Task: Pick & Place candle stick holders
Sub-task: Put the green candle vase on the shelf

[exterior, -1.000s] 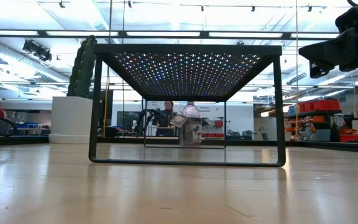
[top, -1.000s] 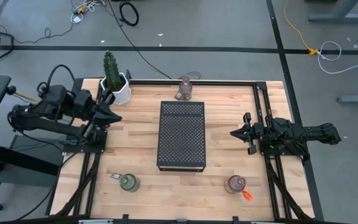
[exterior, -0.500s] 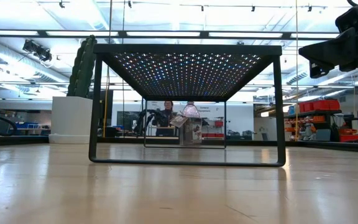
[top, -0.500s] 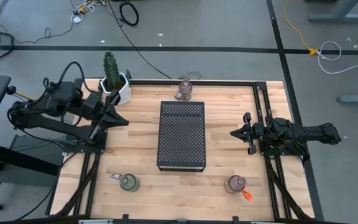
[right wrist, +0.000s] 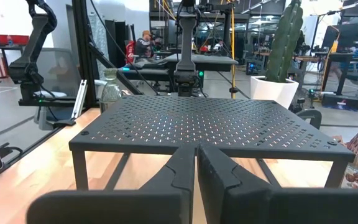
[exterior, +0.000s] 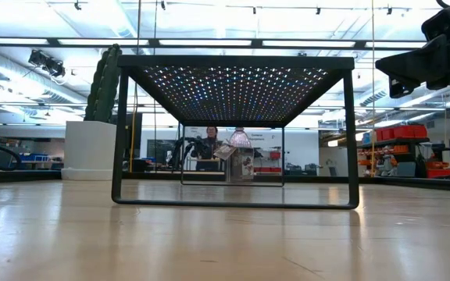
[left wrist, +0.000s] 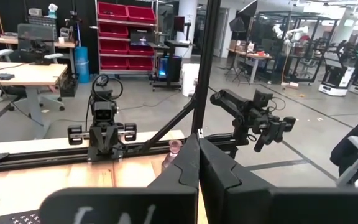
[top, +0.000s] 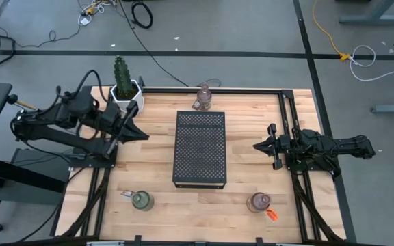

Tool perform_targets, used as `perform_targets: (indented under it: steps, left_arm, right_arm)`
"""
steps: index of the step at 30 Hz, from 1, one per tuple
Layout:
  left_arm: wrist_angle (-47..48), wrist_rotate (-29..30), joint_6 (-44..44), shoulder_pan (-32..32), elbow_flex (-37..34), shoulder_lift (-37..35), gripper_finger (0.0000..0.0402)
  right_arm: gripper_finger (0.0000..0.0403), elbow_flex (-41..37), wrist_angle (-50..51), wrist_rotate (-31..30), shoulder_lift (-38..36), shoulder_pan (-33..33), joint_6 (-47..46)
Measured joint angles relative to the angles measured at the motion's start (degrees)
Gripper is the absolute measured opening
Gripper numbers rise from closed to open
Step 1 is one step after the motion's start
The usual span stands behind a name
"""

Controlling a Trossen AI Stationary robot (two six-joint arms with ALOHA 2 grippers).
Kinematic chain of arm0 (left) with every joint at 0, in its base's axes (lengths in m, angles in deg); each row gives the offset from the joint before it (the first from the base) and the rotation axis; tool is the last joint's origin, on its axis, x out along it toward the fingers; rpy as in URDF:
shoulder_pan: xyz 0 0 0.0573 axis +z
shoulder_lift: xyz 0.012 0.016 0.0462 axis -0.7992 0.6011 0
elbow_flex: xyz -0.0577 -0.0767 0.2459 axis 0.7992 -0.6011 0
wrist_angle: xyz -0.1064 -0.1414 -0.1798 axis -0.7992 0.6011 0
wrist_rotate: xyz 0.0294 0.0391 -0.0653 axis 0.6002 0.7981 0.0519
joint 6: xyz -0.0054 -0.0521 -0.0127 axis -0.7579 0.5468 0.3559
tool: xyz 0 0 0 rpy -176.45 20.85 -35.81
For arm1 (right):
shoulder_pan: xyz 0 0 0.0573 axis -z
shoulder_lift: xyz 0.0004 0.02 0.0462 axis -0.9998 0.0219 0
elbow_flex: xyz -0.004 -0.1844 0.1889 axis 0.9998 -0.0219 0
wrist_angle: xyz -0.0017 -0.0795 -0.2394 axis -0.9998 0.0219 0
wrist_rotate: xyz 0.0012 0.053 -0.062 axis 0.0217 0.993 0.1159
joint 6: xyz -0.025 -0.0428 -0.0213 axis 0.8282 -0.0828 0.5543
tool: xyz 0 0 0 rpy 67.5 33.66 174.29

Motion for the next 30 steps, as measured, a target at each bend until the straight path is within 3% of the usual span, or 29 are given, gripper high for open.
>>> perform_targets:
  steps: [14, 30]
  left_arm:
    - [5.2, -4.0, -1.3, -0.9, 0.0, 1.1, 0.0003]
    - [14.7, -4.5, -1.3, -10.4, 0.0, 5.5, 0.0003]
  right_arm:
    - [0.0023, 0.0, 0.0, 0.0, 0.0, 0.0, 0.0]
    - [0.0023, 0.0, 0.0, 0.0, 0.0, 0.0, 0.0]
